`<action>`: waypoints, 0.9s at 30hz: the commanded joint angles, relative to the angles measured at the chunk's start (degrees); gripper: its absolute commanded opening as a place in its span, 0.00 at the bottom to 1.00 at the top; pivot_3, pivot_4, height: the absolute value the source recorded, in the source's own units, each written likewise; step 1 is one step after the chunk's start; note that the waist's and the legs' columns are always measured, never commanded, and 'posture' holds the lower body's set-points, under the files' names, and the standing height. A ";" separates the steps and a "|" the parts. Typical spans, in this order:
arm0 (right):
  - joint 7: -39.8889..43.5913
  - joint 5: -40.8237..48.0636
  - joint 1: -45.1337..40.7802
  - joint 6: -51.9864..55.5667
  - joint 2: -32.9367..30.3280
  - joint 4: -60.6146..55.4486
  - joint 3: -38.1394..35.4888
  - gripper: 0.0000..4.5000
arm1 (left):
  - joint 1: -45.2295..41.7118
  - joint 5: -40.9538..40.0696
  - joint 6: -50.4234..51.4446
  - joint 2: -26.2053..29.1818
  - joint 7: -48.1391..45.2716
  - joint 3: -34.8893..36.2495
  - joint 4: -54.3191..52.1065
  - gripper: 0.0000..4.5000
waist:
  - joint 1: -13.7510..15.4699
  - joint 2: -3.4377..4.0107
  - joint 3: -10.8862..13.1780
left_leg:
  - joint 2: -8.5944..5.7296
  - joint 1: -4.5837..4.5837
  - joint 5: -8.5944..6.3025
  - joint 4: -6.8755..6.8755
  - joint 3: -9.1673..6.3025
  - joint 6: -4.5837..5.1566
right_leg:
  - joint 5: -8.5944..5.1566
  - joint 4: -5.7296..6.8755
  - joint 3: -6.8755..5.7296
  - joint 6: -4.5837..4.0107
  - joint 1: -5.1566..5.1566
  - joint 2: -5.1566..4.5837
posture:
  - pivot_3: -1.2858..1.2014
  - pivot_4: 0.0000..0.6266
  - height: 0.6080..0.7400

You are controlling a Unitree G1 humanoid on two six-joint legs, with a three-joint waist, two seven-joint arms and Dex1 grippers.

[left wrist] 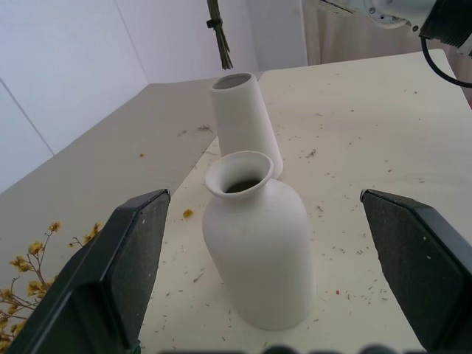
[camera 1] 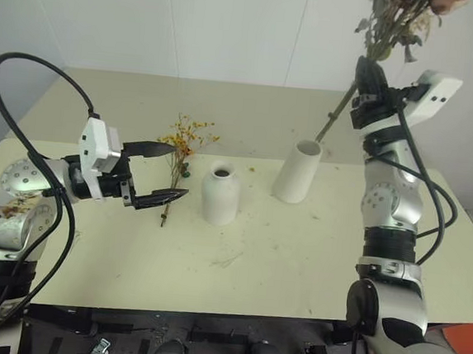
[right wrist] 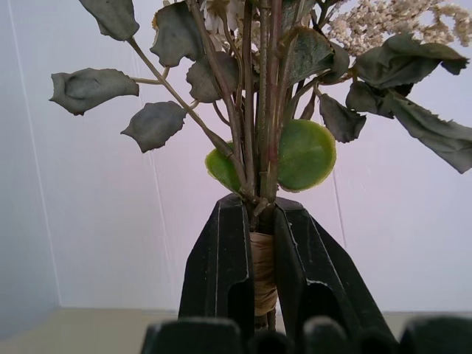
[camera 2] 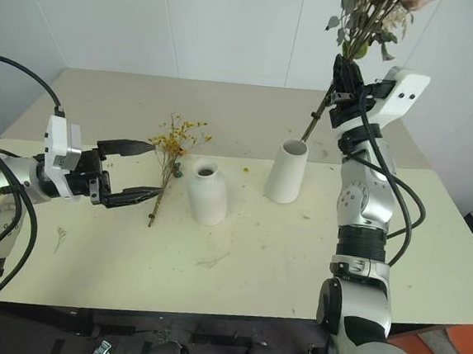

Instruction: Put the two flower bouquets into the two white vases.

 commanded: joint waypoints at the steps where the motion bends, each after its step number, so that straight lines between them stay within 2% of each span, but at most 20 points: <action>1: 0.42 -0.31 0.55 -0.21 0.22 -2.63 0.60 0.05 | 0.00 -0.63 0.02 0.41 0.58 1.17 -1.45 1.00 | 0.01 0.01 0.01 | 0.00 0.00 0.00 0.00 0.00 0.00 | 0.00 0.00 0.00 0.00 0.00 0.00 | 0.52 0.24 1.00; 9: 2.61 -2.01 3.73 -4.65 1.54 0.14 1.88 0.05 | -0.36 0.09 -0.48 0.32 0.66 0.52 -1.10 1.00 | -0.03 0.01 0.01 | 0.00 -0.01 0.00 0.00 0.00 0.00 | 0.00 0.00 0.00 0.00 -0.01 0.00 | 0.52 0.24 1.00; 14: 5.65 -0.15 5.06 -4.69 2.56 -0.51 1.65 0.05 | -0.28 0.68 -1.18 0.40 0.49 0.54 -0.57 1.00 | -0.03 0.01 0.01 | 0.00 -0.01 0.00 0.00 0.00 0.00 | 0.00 0.00 0.00 0.00 -0.01 0.00 | 0.52 0.24 1.00; 27: 6.55 -1.63 13.84 -3.04 3.74 -9.53 4.15 0.98 | -1.37 1.62 -2.70 0.15 -0.43 0.00 1.52 1.00 | 0.00 0.02 0.01 | 0.00 0.00 0.00 -0.02 -0.01 0.00 | 0.00 -0.01 0.00 0.00 -0.01 0.01 | 0.52 0.24 1.00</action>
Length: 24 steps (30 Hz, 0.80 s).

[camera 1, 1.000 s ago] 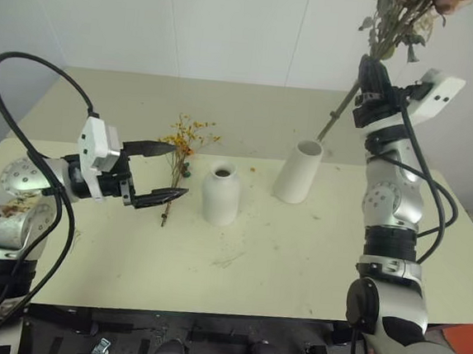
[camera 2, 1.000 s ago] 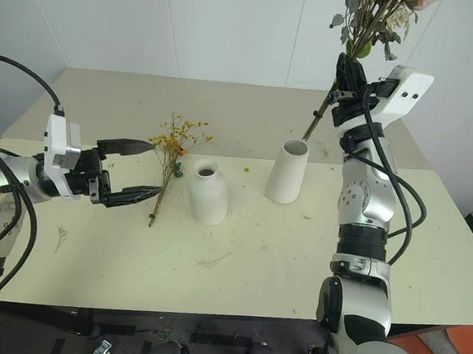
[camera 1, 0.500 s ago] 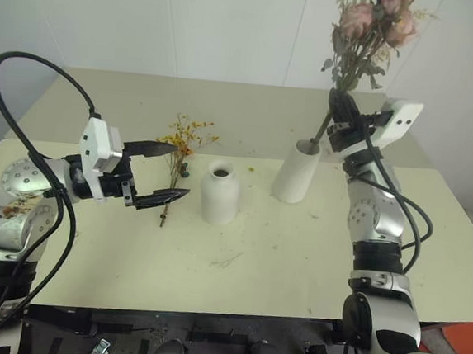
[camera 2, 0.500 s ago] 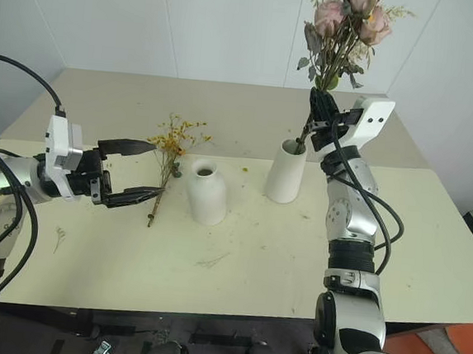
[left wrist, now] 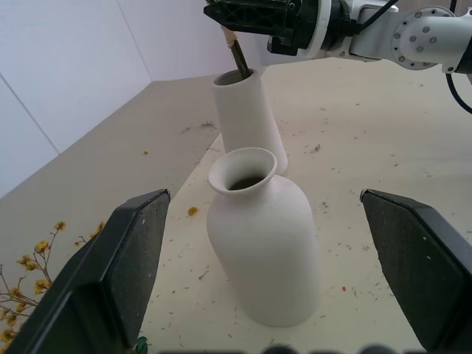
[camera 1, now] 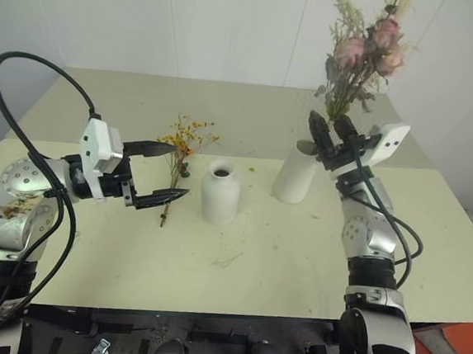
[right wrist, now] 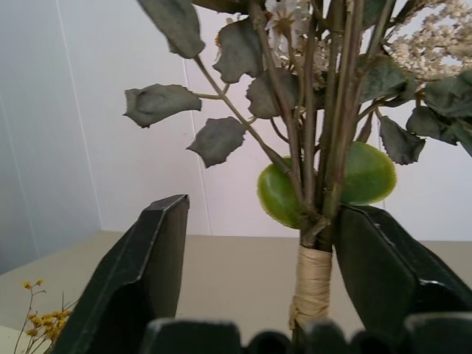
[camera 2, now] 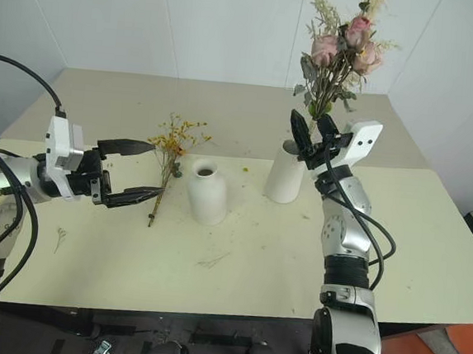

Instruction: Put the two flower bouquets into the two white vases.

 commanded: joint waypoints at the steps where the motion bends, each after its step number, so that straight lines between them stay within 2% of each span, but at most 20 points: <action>1: 0.48 -0.39 2.58 -0.03 -0.31 -5.86 1.37 0.99 | -1.27 0.26 -1.47 0.24 -0.51 0.30 0.21 1.00 | 0.00 0.00 0.00 | 0.00 0.00 0.00 0.00 0.00 0.00 | 0.00 0.00 0.00 0.00 0.00 0.00 | 0.52 0.24 1.00; 7: 2.17 -5.47 7.26 -0.38 -3.41 -10.00 6.06 0.99 | -1.95 0.69 -1.98 -0.06 -1.00 -0.03 1.31 1.00 | 0.02 0.00 0.00 | -0.01 0.00 0.00 0.00 0.01 0.00 | 0.00 0.00 0.00 0.00 0.00 0.00 | 0.52 0.24 1.00; 14: 0.18 -12.10 5.73 0.49 -8.95 -8.26 7.32 0.99 | -2.45 1.52 -2.64 -0.73 -0.88 -0.40 2.26 1.00 | 0.05 0.00 0.00 | -0.02 0.01 0.00 0.00 0.00 0.00 | 0.00 -0.01 0.00 0.00 0.00 0.00 | 0.52 0.24 1.00; 24: 4.78 -8.09 11.46 3.53 -18.58 -13.68 1.79 0.99 | 0.37 1.01 -2.17 0.24 -0.01 1.63 0.65 1.00 | 0.31 -0.01 0.00 | -0.02 0.00 0.00 0.00 0.00 0.00 | 0.00 -0.06 0.00 0.00 0.03 0.00 | 0.52 0.24 1.00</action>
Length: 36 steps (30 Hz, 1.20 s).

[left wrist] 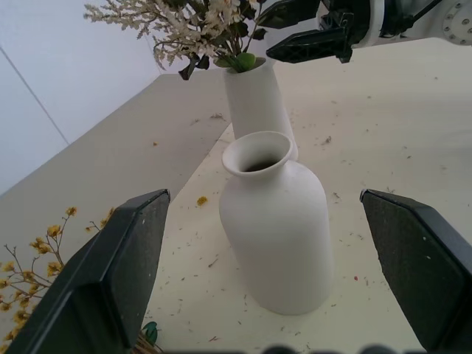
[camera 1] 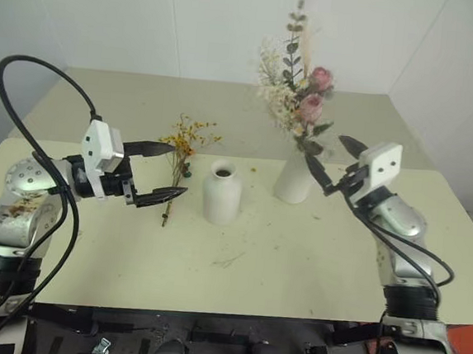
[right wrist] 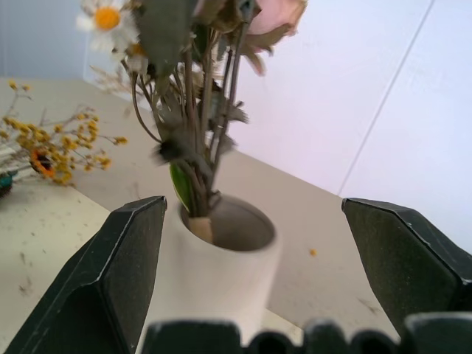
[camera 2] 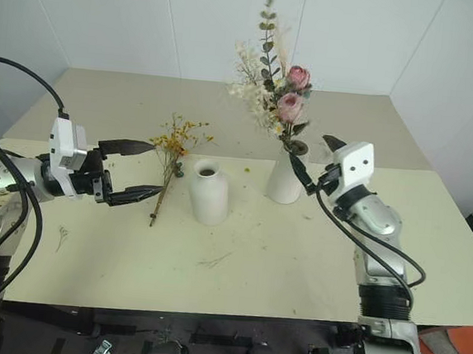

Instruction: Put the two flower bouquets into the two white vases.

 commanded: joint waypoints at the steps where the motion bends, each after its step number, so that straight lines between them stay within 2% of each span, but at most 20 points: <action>1: 3.36 3.70 1.96 1.83 -3.81 -5.90 -3.27 0.99 | 1.17 -1.34 0.00 1.15 0.43 2.62 -2.83 1.00 | 0.00 0.00 0.00 | 0.00 0.00 0.00 0.00 0.01 0.00 | 0.00 0.00 0.00 0.00 0.00 0.00 | 0.52 0.24 1.00; 4: 6.50 6.48 4.26 5.15 -7.01 -9.39 -4.56 0.99 | 3.18 -1.90 1.83 1.25 3.33 4.62 -5.16 1.00 | -0.17 0.00 0.00 | 0.00 0.02 0.00 0.00 0.01 0.00 | 0.00 0.02 0.02 0.00 0.00 0.00 | 0.52 0.24 1.00; 7: 11.06 10.58 7.49 10.11 -11.18 -14.35 -5.66 0.99 | 3.89 2.56 6.39 1.90 10.98 3.76 -7.60 1.00 | -0.12 0.00 0.00 | 0.01 0.07 0.00 0.00 0.00 0.00 | 0.00 0.03 0.03 0.00 0.04 0.00 | 0.52 0.24 1.00; 11: 19.21 15.04 13.71 14.97 -18.47 -20.76 -6.93 0.99 | 1.34 8.09 18.95 1.71 23.05 -0.43 -11.56 1.00 | 0.55 -0.01 0.00 | 0.00 0.10 -0.01 0.01 -0.04 0.01 | -0.01 -0.02 -0.01 0.02 0.14 0.00 | 0.52 0.24 1.00; 15: 21.81 16.85 16.51 16.71 -21.67 -24.02 -8.52 0.99 | -4.04 11.24 33.32 2.14 28.64 -6.80 -13.15 1.00 | 1.31 -0.06 0.00 | -0.03 0.08 -0.01 0.10 -0.06 0.00 | 0.00 0.01 -0.03 0.03 0.16 0.00 | 0.52 0.24 1.00; 18: 22.55 18.79 16.76 19.63 -23.10 -25.65 -9.44 0.99 | -9.84 12.56 41.81 -1.51 32.86 -10.13 -8.01 1.00 | 1.41 -0.07 0.00 | -0.04 0.10 -0.01 0.10 -0.07 0.00 | 0.00 0.02 -0.03 0.04 0.17 0.00 | 0.52 0.24 1.00; 22: 27.91 23.44 18.47 22.18 -26.46 -28.35 -12.15 0.99 | -17.88 13.97 49.32 -6.34 35.42 -14.20 1.55 1.00 | 1.50 -0.07 0.00 | -0.07 0.07 0.00 0.13 -0.12 0.01 | 0.00 0.00 -0.06 0.04 0.17 0.01 | 0.52 0.24 1.00; 27: 29.47 23.47 19.98 22.33 -28.97 -29.69 -14.85 0.99 | -22.22 14.39 52.33 -9.25 33.99 -17.84 10.64 1.00 | 1.27 -0.09 0.01 | -0.09 0.02 -0.01 0.13 -0.14 0.01 | -0.01 -0.07 -0.07 0.05 0.16 0.00 | 0.52 0.24 1.00; 34: 27.38 22.53 22.63 22.66 -28.59 -31.95 -17.19 0.99 | -24.40 17.00 49.61 -11.40 32.86 -21.82 19.40 1.00 | 1.40 -0.09 0.01 | -0.10 0.03 0.00 0.15 -0.13 0.00 | -0.01 0.00 -0.05 0.04 0.15 0.00 | 0.52 0.24 1.00; 36: 27.49 22.71 23.80 22.72 -28.78 -32.96 -18.55 1.00 | -25.20 17.39 48.73 -12.22 33.30 -21.17 21.52 0.91 | 1.49 -0.09 0.01 | -0.11 0.03 0.00 0.15 -0.14 0.00 | -0.01 0.00 -0.06 0.05 0.16 -0.01 | 0.52 0.24 1.00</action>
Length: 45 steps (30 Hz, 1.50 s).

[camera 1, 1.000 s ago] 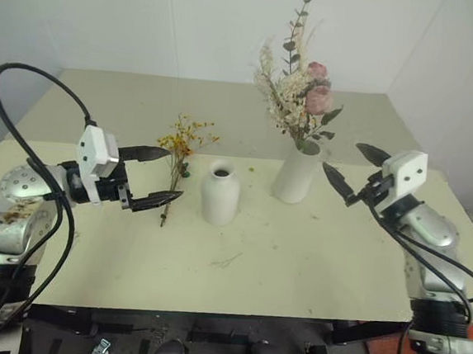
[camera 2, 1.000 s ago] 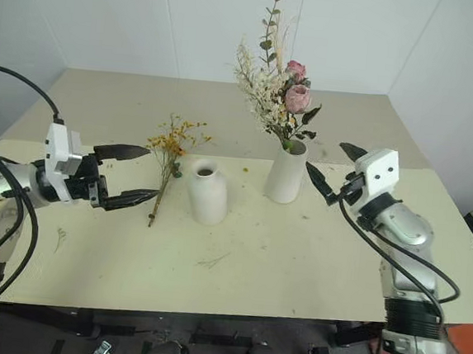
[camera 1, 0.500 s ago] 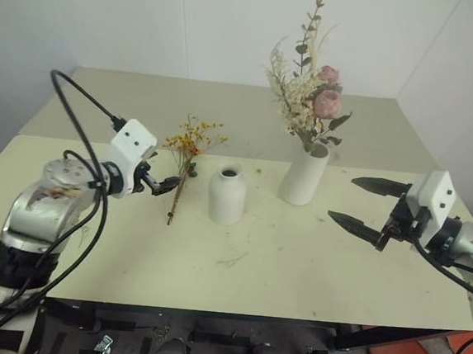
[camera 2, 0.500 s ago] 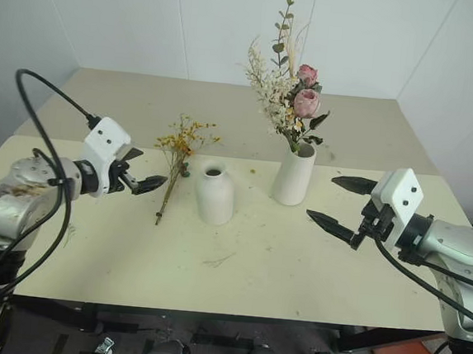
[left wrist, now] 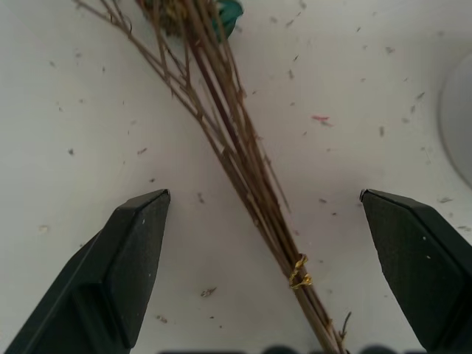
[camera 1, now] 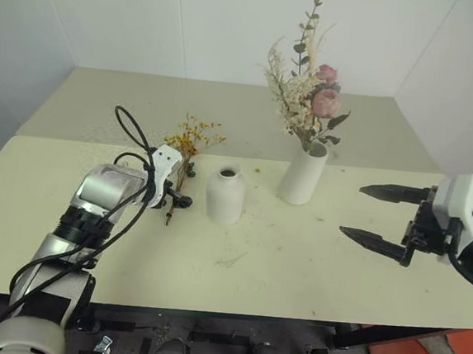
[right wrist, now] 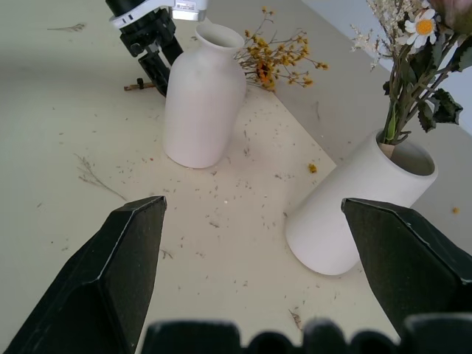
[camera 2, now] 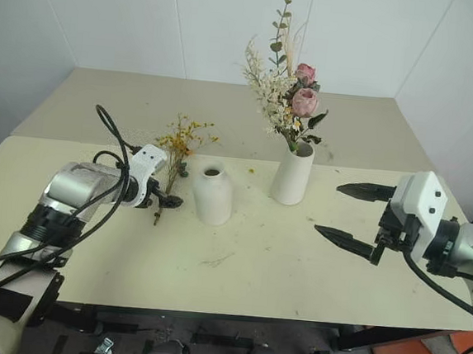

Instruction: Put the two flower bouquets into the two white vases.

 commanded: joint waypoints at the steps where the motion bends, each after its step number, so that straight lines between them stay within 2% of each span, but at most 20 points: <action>1: -0.61 0.50 1.14 0.06 -0.72 -3.00 -4.29 1.00 | -2.25 1.45 -2.17 -0.72 -0.05 0.84 2.65 0.88 | 0.10 0.00 0.00 | 0.00 0.00 0.00 0.00 0.00 0.00 | 0.00 0.00 0.00 0.00 0.00 0.00 | 0.52 0.24 1.00; 13: -1.52 -1.41 2.88 -0.57 -0.09 -3.22 -5.03 1.00 | -5.03 3.85 -6.80 -5.14 0.62 2.12 12.07 0.01 | 0.22 -0.01 -0.02 | -0.02 0.01 0.00 0.04 -0.02 0.00 | 0.00 0.01 -0.02 0.00 0.05 -0.02 | 0.52 0.24 1.00; 17: -1.83 -0.96 3.95 -0.27 -0.22 -4.06 -6.03 1.00 | -5.45 5.16 -9.88 -6.20 3.81 4.81 13.97 0.01 | 0.17 -0.01 -0.02 | -0.02 0.05 0.00 0.06 -0.02 0.00 | 0.00 0.04 -0.02 0.00 0.08 -0.02 | 0.52 0.24 1.00; 19: -1.30 -0.08 4.92 0.23 -0.50 -4.51 -7.62 1.00 | -5.32 4.98 -15.30 -7.19 8.96 9.66 13.73 0.01 | 0.18 -0.02 -0.02 | -0.02 0.06 0.00 0.07 -0.02 0.00 | 0.02 0.06 -0.02 0.01 0.10 -0.02 | 0.52 0.24 1.00; 22: -0.40 1.94 6.36 1.49 -0.77 -4.81 -10.59 1.00 | -6.07 0.50 -21.33 -8.16 12.36 19.41 11.31 0.01 | 0.13 -0.04 0.00 | -0.02 -0.03 0.00 0.07 -0.06 0.00 | 0.03 0.05 -0.03 0.01 0.03 -0.02 | 0.52 0.24 1.00; 27: 2.20 4.77 8.81 2.97 -0.85 -4.39 -15.04 1.00 | -3.50 -17.87 -23.16 -8.03 -0.57 34.51 -1.71 0.01 | 0.01 -0.04 -0.01 | 0.00 -0.08 0.00 0.07 -0.04 0.00 | 0.03 -0.01 -0.03 0.02 0.01 -0.04 | 0.52 0.24 1.00; 29: 2.81 5.32 9.26 3.34 -0.80 -4.39 -15.72 1.00 | -2.03 -23.43 -24.53 -8.17 -4.84 38.03 -5.04 0.01 | -0.01 -0.03 -0.01 | 0.00 -0.06 0.00 0.07 -0.03 -0.01 | 0.03 -0.02 -0.03 0.02 0.03 -0.05 | 0.52 0.24 1.00; 33: 2.61 5.15 9.86 3.41 -0.34 -5.10 -14.80 1.00 | 0.99 -29.82 -29.59 -9.81 -13.88 40.07 -6.23 0.01 | 0.02 -0.01 -0.03 | -0.01 0.25 0.00 0.06 -0.01 -0.01 | 0.03 0.03 -0.02 0.02 0.29 -0.05 | 0.52 0.24 1.00; 37: 3.21 5.50 11.55 3.60 -0.01 -6.10 -15.26 1.00 | 1.83 -30.02 -35.14 -10.99 -20.98 37.25 -3.73 0.01 | 0.26 -0.04 -0.02 | -0.01 0.39 0.01 0.13 -0.04 -0.02 | 0.03 0.02 -0.09 0.03 0.54 -0.04 | 0.52 0.24 1.00; 45: 2.31 5.25 13.64 3.49 0.23 -7.53 -16.57 1.00 | -2.59 -33.09 -38.83 -13.88 -25.61 37.04 4.51 0.01 | 0.08 -0.06 -0.03 | -0.01 0.38 0.00 0.13 -0.08 -0.01 | 0.04 -0.13 -0.12 0.05 0.64 -0.03 | 0.52 0.24 1.00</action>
